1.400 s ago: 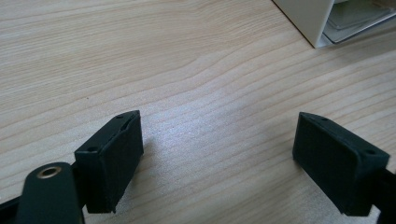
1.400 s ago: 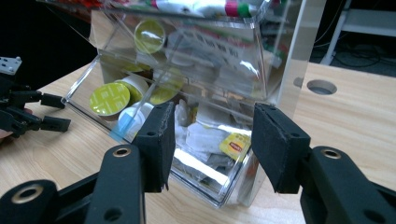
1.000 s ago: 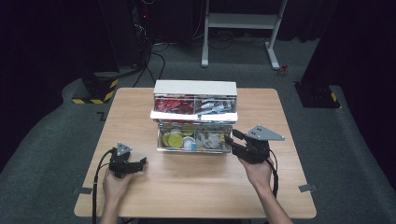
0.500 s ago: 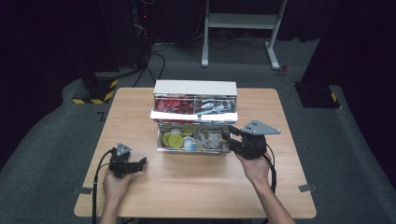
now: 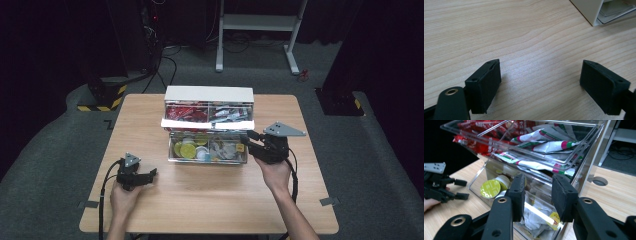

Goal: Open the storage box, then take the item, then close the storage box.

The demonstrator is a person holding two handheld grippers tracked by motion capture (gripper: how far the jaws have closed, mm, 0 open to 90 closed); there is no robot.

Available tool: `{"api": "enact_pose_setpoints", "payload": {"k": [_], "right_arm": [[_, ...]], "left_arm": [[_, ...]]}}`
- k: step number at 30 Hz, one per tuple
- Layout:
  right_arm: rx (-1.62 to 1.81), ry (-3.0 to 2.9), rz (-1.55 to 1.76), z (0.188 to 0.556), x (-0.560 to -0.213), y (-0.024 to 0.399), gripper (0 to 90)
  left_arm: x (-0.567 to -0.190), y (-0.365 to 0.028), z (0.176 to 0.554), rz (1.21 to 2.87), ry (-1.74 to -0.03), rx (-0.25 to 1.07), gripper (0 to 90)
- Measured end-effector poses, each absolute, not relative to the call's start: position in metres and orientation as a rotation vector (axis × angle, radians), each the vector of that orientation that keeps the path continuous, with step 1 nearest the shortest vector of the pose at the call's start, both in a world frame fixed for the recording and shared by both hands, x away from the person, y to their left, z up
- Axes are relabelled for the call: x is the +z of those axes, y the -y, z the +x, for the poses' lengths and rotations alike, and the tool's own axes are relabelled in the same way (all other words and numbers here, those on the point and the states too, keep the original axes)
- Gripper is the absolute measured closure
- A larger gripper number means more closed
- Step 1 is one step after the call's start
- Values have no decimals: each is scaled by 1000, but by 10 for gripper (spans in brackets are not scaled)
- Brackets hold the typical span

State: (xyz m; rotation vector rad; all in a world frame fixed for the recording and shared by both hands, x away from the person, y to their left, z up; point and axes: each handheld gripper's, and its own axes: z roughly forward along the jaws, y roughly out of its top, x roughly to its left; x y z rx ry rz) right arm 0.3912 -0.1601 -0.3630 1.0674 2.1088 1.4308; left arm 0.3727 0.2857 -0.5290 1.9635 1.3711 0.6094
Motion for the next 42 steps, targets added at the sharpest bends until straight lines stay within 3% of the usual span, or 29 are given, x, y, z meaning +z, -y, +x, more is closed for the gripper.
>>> {"api": "enact_pose_setpoints", "payload": {"k": [42], "right_arm": [[1400,-2061,1058,421,-328,140,582]], "left_arm": [[-529,-286,372,1949,-1380,612,216]]}}
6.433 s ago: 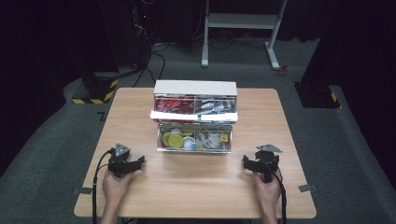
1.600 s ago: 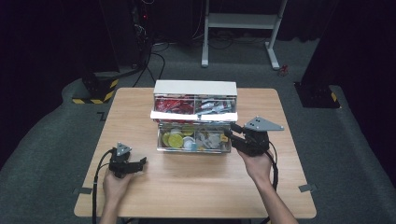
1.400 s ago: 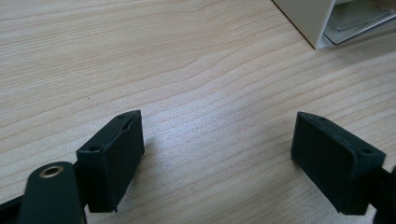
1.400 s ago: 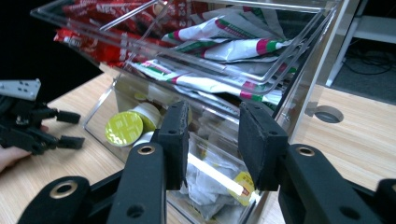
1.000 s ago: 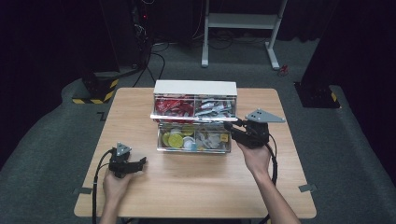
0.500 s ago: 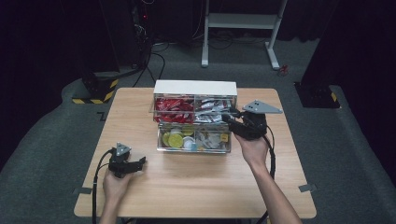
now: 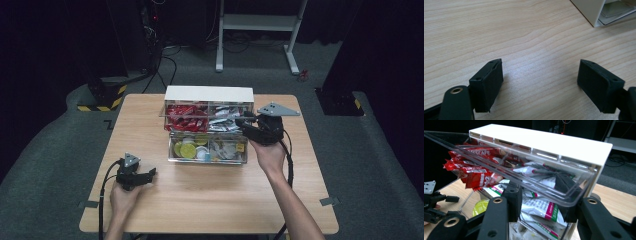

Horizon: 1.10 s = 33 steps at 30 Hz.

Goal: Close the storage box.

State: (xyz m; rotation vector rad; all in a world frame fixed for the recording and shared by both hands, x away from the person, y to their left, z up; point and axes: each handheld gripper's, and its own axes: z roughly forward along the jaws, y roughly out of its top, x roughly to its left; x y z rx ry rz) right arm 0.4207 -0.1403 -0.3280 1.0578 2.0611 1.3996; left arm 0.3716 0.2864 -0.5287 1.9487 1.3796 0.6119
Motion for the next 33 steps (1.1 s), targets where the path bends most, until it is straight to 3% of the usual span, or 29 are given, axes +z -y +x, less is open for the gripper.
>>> {"api": "enact_pose_setpoints", "payload": {"k": [13,24,33], "right_arm": [[1395,-2069,1034,427,-322,134,571],[1391,-2071,1061,435,-323,129,564],[1387,-2061,1063,436,-319,128,560]], "left_arm": [[-524,-285,375,1963,-1387,572,210],[-486,-286,369,1848,-1258,526,250],[-452,-282,363,1816,-1125,570,293]]}}
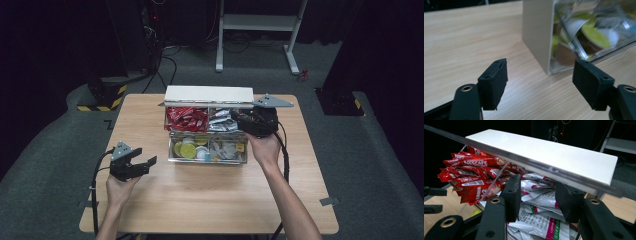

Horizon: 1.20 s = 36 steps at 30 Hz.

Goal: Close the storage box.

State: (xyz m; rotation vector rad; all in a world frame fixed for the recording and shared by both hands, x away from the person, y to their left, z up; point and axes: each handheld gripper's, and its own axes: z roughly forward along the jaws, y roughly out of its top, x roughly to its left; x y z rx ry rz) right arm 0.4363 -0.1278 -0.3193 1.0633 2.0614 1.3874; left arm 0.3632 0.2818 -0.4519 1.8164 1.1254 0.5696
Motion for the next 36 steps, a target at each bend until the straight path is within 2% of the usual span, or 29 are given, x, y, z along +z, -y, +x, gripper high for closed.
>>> {"api": "enact_pose_setpoints", "payload": {"k": [8,13,24,36], "right_arm": [[1393,-2057,1065,437,-319,128,561],[1392,-2055,1066,437,-319,128,560],[1392,-2059,1067,438,-317,128,560],[1395,-2067,1062,440,-316,127,561]], "left_arm": [[-427,-276,364,1791,-1071,551,335],[-410,-269,363,1803,-1005,588,365],[-380,-259,370,1778,-923,553,427],[-362,-256,381,1770,-931,540,416]]}}
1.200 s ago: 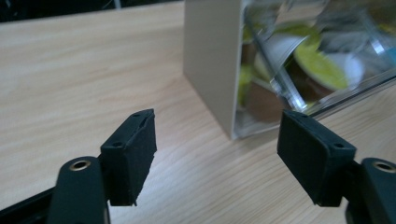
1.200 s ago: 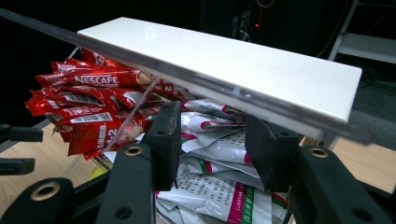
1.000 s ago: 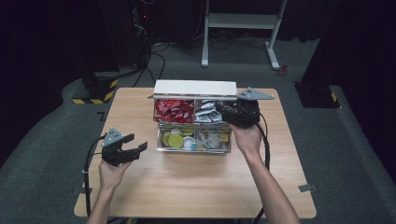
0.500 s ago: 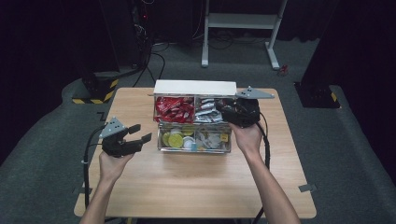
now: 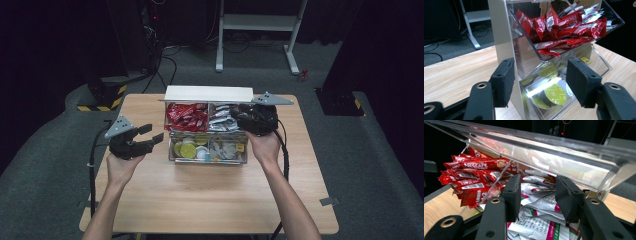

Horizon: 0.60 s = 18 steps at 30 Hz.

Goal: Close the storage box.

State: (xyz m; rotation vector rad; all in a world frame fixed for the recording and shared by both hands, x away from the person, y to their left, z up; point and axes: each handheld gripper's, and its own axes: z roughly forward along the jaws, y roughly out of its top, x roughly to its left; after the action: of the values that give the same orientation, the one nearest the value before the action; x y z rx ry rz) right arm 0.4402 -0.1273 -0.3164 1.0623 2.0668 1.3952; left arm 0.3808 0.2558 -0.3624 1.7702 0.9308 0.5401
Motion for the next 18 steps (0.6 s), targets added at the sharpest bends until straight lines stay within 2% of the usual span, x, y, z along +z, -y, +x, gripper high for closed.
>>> {"api": "enact_pose_setpoints", "payload": {"k": [18], "right_arm": [[1405,-2066,1059,441,-317,128,561]], "left_arm": [[-337,-226,396,1801,-869,542,538]]}}
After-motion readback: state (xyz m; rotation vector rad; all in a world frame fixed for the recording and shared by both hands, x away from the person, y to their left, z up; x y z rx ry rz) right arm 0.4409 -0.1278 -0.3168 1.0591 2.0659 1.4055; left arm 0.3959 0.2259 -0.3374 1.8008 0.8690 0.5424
